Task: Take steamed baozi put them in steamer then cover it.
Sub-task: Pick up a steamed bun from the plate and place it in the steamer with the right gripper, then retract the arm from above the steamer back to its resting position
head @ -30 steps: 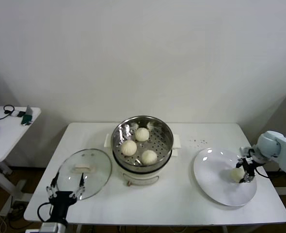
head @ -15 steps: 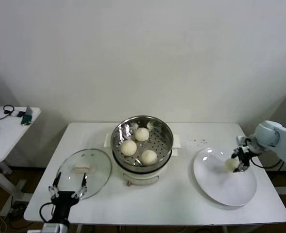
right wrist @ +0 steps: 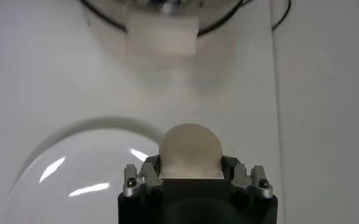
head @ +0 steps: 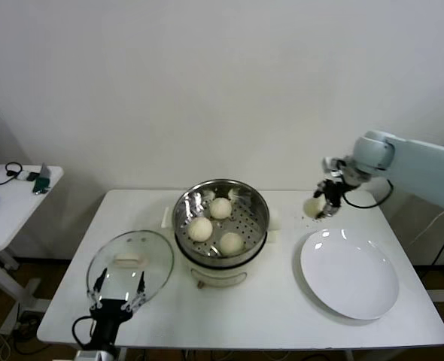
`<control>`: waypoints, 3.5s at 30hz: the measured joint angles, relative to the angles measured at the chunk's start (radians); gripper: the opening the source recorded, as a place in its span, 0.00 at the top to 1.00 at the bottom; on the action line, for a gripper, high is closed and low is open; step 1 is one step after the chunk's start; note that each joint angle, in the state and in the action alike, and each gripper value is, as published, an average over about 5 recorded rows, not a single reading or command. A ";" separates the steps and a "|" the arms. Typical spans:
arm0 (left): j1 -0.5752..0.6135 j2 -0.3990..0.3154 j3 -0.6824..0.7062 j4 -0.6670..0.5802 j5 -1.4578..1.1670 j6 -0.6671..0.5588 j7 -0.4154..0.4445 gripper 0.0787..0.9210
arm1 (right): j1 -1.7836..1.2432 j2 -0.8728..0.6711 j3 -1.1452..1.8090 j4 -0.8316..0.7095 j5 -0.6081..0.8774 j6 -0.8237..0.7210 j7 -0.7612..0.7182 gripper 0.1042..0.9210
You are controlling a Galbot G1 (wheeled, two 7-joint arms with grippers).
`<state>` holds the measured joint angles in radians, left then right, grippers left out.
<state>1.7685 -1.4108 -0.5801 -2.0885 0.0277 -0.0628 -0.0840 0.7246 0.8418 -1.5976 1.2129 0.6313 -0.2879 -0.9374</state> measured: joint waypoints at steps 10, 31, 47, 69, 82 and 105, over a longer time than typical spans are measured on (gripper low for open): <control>-0.002 0.011 0.015 -0.002 -0.007 -0.012 0.000 0.12 | 0.111 0.217 -0.114 0.002 0.204 -0.048 0.031 0.33; -0.015 0.019 0.011 0.026 -0.030 -0.018 0.001 0.12 | 0.047 0.455 -0.190 -0.065 0.268 -0.078 0.056 0.32; -0.013 0.016 0.011 0.025 -0.031 -0.013 -0.002 0.12 | -0.001 0.484 -0.179 -0.109 0.236 -0.080 0.051 0.14; -0.028 0.001 -0.012 0.012 -0.002 0.001 -0.019 0.12 | 0.074 0.233 -0.083 -0.005 0.310 0.060 0.125 0.12; -0.040 0.003 -0.022 0.015 0.032 0.009 -0.013 0.12 | -0.270 -0.141 0.344 0.146 0.290 0.282 0.421 0.12; -0.051 0.052 -0.058 -0.048 0.530 0.115 0.023 0.12 | -1.517 -0.165 1.643 0.364 0.080 0.357 0.696 0.12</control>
<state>1.7177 -1.3591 -0.6384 -2.1370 0.5575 0.0517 -0.0609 -0.7929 0.6765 0.0450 1.5764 0.7113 0.0695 -0.2416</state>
